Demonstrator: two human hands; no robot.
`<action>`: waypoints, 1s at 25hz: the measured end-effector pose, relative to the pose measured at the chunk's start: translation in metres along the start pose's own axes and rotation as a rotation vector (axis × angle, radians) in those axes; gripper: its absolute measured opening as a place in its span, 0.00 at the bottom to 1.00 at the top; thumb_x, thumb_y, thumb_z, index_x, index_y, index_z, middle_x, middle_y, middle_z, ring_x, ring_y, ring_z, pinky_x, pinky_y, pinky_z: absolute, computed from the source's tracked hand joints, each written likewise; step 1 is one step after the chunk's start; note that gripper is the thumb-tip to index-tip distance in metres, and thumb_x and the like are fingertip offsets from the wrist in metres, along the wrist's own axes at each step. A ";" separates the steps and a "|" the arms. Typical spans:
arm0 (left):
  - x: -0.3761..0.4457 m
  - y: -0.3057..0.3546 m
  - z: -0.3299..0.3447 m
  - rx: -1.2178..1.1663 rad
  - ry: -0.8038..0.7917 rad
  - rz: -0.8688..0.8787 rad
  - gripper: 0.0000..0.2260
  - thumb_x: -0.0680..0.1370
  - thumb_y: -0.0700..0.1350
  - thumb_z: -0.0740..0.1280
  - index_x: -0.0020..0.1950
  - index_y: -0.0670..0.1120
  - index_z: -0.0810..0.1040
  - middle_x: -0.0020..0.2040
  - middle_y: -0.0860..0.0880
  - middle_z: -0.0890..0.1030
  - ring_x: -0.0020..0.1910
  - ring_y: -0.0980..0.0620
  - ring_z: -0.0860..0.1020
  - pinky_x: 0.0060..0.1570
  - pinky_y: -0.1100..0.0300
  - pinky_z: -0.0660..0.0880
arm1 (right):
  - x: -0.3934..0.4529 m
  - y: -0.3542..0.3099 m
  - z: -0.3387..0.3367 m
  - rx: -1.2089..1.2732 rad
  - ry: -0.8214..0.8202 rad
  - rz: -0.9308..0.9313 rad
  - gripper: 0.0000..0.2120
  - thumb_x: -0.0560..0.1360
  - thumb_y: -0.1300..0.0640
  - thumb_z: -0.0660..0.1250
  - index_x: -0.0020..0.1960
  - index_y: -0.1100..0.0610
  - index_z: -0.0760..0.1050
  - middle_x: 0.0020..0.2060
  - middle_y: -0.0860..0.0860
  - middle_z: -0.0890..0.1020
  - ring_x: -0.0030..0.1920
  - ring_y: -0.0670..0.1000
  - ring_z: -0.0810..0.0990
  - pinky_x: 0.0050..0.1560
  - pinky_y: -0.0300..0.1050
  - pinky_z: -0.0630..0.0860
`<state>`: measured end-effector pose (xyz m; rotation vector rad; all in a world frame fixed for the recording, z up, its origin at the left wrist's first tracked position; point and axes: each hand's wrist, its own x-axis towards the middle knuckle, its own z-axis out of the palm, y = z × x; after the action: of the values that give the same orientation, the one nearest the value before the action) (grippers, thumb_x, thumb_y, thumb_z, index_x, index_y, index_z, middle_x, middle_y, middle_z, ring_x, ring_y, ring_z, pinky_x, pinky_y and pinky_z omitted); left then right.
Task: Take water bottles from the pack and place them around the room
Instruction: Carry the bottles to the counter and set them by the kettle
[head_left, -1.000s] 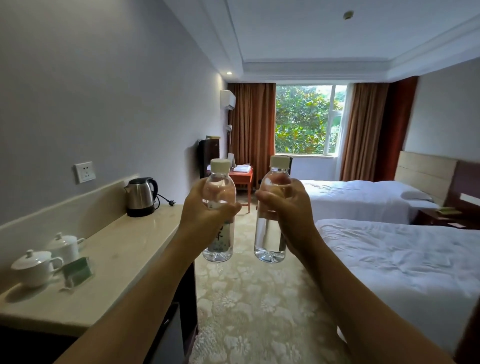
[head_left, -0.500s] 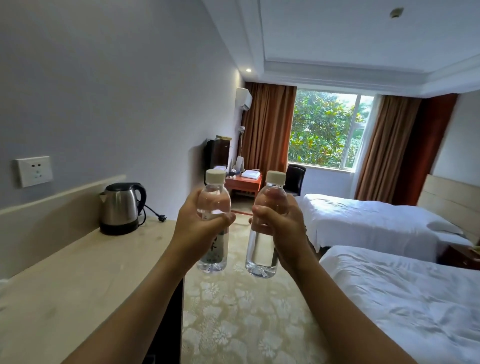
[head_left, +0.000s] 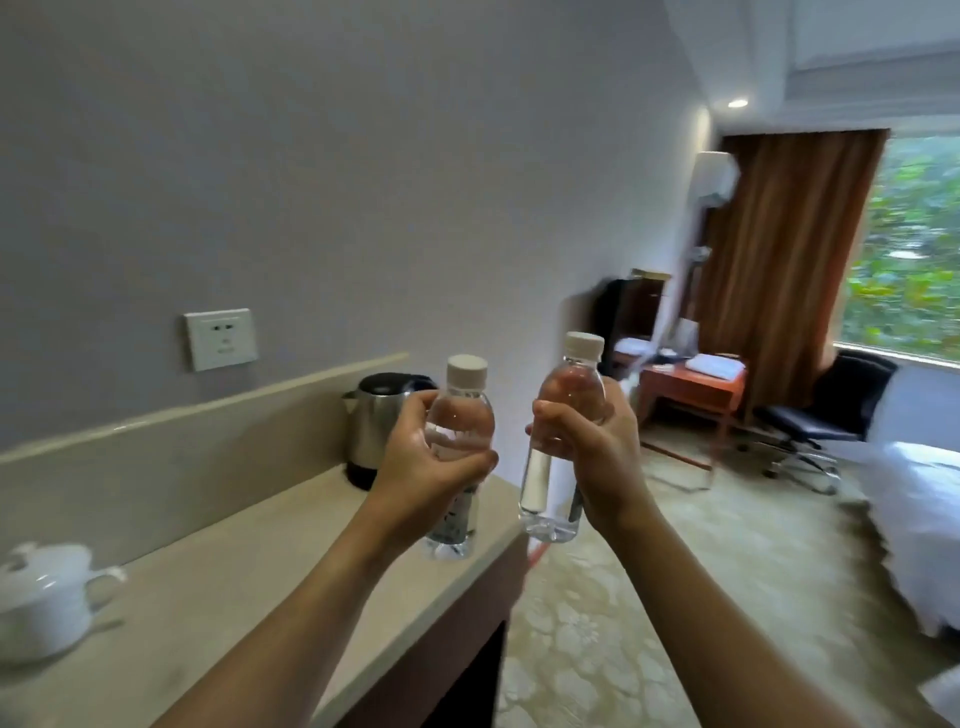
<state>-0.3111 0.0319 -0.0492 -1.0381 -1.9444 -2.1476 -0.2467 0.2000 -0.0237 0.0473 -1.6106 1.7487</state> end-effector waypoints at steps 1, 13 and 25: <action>0.008 -0.010 -0.010 0.046 0.047 -0.008 0.26 0.66 0.42 0.77 0.60 0.53 0.71 0.52 0.47 0.80 0.48 0.57 0.83 0.40 0.69 0.78 | 0.018 0.018 0.011 0.032 -0.060 0.023 0.26 0.64 0.60 0.75 0.58 0.64 0.72 0.43 0.56 0.81 0.41 0.57 0.83 0.43 0.53 0.83; 0.006 -0.039 -0.135 0.381 0.564 -0.127 0.24 0.64 0.41 0.76 0.56 0.54 0.73 0.43 0.62 0.84 0.43 0.62 0.83 0.40 0.69 0.76 | 0.072 0.138 0.182 0.318 -0.683 0.151 0.23 0.66 0.63 0.74 0.57 0.65 0.70 0.37 0.46 0.82 0.37 0.47 0.82 0.38 0.43 0.81; -0.012 -0.141 -0.166 0.365 0.684 -0.171 0.26 0.62 0.47 0.82 0.56 0.61 0.79 0.51 0.56 0.85 0.50 0.56 0.83 0.49 0.62 0.77 | 0.063 0.230 0.208 0.206 -0.683 0.135 0.24 0.62 0.53 0.78 0.54 0.54 0.72 0.43 0.43 0.82 0.43 0.45 0.83 0.43 0.41 0.80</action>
<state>-0.4393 -0.0944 -0.1722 -0.0556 -1.9787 -1.7658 -0.5067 0.0643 -0.1434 0.7166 -1.9155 2.1381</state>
